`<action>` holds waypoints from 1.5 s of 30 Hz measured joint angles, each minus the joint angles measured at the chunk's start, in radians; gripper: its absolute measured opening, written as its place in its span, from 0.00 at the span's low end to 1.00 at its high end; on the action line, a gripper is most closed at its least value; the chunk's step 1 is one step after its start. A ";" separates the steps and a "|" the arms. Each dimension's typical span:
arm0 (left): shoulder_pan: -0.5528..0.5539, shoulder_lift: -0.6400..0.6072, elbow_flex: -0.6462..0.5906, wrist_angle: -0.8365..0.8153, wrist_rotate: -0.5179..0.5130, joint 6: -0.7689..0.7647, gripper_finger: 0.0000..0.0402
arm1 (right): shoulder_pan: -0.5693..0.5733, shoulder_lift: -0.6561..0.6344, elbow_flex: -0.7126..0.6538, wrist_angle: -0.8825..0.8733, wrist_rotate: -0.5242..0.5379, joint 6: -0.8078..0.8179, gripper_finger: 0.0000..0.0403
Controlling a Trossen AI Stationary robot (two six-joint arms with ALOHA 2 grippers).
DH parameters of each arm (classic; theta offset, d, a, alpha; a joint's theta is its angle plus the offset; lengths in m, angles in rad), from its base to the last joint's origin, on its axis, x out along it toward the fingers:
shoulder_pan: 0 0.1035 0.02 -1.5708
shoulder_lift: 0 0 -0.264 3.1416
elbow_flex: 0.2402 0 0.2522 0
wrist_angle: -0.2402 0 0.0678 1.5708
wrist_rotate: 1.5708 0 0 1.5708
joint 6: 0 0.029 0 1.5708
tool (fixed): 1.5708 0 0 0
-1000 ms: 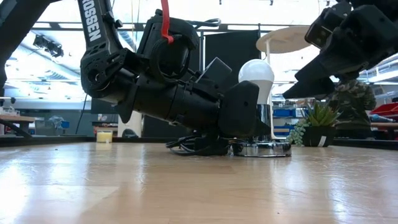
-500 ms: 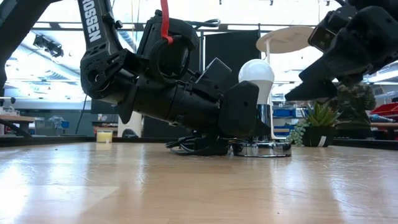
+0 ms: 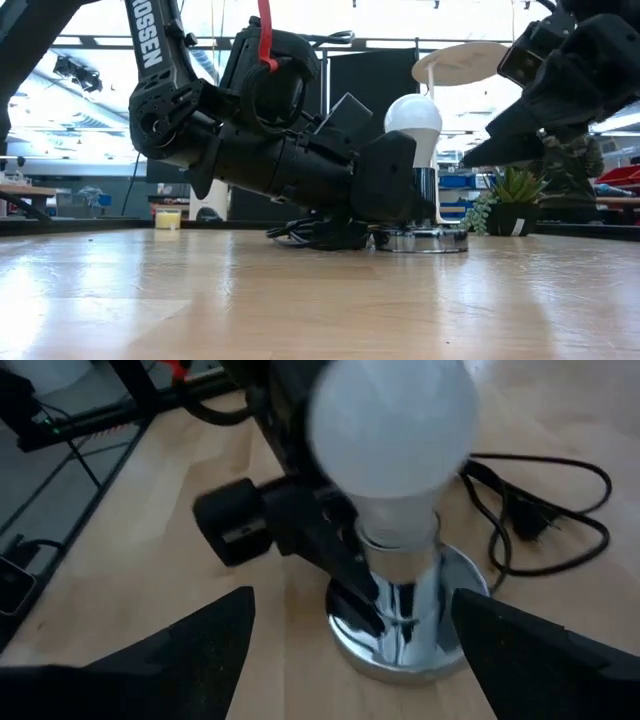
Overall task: Screw lightbulb
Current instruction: Remove the white lightbulb from the metallic lamp
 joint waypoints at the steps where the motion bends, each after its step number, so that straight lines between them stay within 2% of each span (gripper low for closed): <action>1: 0.000 0.000 0.000 -0.003 0.001 0.001 0.53 | 0.000 0.000 -0.006 0.001 0.003 0.004 0.86; 7: -0.001 0.000 -0.001 -0.005 0.001 0.005 0.67 | 0.023 0.000 -0.017 0.034 0.008 0.025 0.86; 11: -0.001 0.000 -0.001 -0.004 0.001 0.006 0.71 | 0.034 0.000 -0.017 0.033 0.020 0.026 0.86; 19: -0.003 -0.021 -0.003 -0.052 -0.010 0.034 0.71 | 0.037 0.000 -0.018 0.028 0.021 0.034 0.86; 24: -0.012 -0.060 -0.004 -0.177 -0.012 0.012 0.71 | 0.046 0.000 -0.007 0.029 0.020 0.083 0.86; 28: -0.015 -0.083 -0.004 -0.214 -0.012 0.015 0.71 | 0.068 0.000 0.001 -0.014 0.031 0.051 0.86; 37: -0.022 -0.168 -0.003 -0.441 0.009 -0.071 0.71 | 0.089 0.000 0.000 -0.076 0.045 0.008 0.86; 45: -0.023 -0.175 -0.004 -0.448 0.016 -0.080 0.71 | 0.089 0.000 0.000 -0.086 0.045 -0.034 0.86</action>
